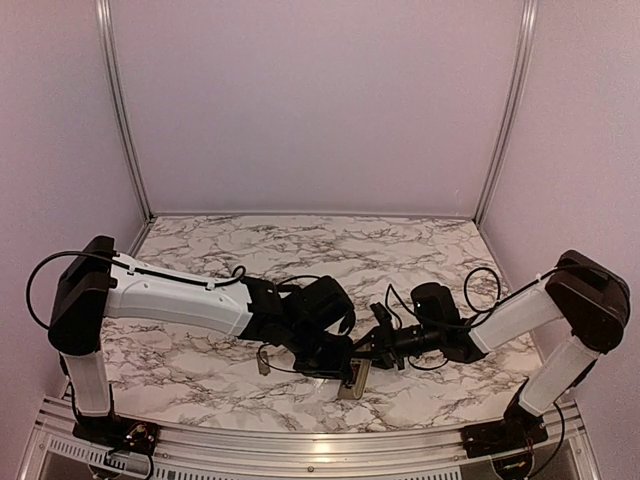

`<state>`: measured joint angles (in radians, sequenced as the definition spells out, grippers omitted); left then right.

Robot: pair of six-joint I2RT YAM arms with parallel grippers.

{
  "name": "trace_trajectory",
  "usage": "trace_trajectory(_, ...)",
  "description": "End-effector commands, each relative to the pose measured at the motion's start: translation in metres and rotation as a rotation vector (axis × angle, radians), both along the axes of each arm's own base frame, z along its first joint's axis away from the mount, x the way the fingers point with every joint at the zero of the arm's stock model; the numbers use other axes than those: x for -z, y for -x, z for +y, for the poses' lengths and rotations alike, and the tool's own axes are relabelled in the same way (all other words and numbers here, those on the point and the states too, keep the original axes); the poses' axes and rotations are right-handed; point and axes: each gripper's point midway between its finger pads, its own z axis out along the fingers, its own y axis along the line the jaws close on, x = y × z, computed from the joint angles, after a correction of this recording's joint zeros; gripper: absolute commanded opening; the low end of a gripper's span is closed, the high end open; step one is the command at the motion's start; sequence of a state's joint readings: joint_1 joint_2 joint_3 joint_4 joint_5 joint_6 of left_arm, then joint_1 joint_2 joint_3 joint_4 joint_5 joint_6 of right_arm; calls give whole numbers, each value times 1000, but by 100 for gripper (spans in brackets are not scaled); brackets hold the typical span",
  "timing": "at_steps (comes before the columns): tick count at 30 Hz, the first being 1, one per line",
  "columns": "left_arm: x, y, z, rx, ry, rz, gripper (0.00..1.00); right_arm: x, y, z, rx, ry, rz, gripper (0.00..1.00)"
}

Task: Load the batteries into the remote control
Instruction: Place the battery in the battery compartment.

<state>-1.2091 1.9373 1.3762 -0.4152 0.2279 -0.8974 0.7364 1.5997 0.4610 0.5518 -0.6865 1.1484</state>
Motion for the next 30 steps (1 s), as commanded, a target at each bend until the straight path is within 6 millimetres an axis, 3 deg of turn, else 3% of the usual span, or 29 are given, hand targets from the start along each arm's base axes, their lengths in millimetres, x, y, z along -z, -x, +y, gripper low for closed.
trace_trajectory(1, 8, 1, 10, -31, -85, 26, 1, -13, -3, 7, 10, -66, -31, 0)
trace_trajectory(15, 10, 2, 17, -46, -155, 49, 2, -34, -3, 20, 9, -188, -112, 0)
trace_trajectory(30, 22, -3, 27, -44, -270, 31, 9, -34, 0, 29, 0, -219, -88, 0)
